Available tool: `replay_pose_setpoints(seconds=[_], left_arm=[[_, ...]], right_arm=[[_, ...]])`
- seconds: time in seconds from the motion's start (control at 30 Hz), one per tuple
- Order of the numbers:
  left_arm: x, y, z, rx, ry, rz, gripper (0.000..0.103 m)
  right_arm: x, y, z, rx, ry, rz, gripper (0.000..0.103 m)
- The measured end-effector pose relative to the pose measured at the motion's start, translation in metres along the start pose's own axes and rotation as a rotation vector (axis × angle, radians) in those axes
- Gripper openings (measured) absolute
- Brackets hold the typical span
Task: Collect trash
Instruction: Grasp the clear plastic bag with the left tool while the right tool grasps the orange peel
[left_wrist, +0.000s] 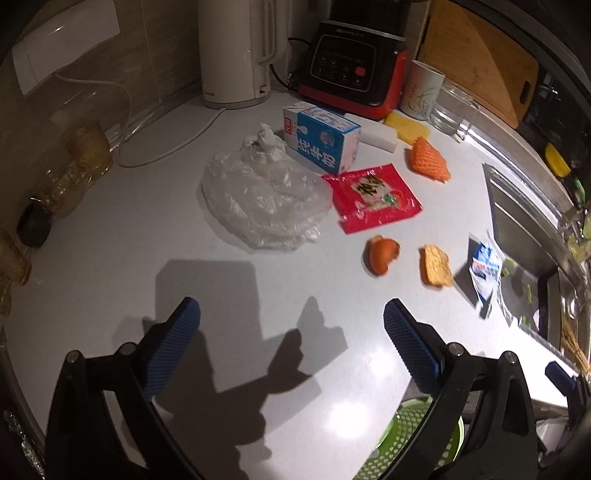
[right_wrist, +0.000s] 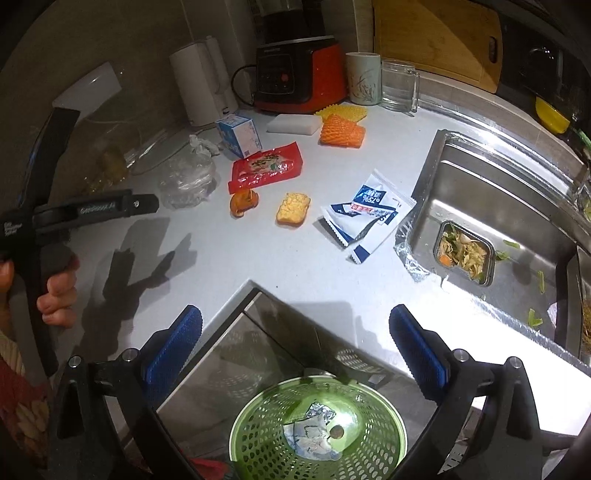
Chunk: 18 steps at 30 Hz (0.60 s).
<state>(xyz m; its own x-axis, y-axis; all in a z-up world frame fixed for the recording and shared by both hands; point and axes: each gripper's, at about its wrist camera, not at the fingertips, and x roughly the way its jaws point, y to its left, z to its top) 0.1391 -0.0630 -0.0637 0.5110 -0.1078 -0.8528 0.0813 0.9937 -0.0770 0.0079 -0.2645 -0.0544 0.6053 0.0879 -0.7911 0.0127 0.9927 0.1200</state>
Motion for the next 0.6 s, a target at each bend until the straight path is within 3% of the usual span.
replay_pose_setpoints(seconds=[0.23,0.6], left_arm=[[0.055,0.005,0.045,-0.051,0.025,0.041,0.095],[0.095,0.011,0.063,-0.085,0.08,0.032,0.095]], right_arm=[[0.026,0.018,0.032,-0.032,-0.002,-0.028,0.101],[0.073,0.038,0.065,-0.04,0.02,-0.006,0.101]])
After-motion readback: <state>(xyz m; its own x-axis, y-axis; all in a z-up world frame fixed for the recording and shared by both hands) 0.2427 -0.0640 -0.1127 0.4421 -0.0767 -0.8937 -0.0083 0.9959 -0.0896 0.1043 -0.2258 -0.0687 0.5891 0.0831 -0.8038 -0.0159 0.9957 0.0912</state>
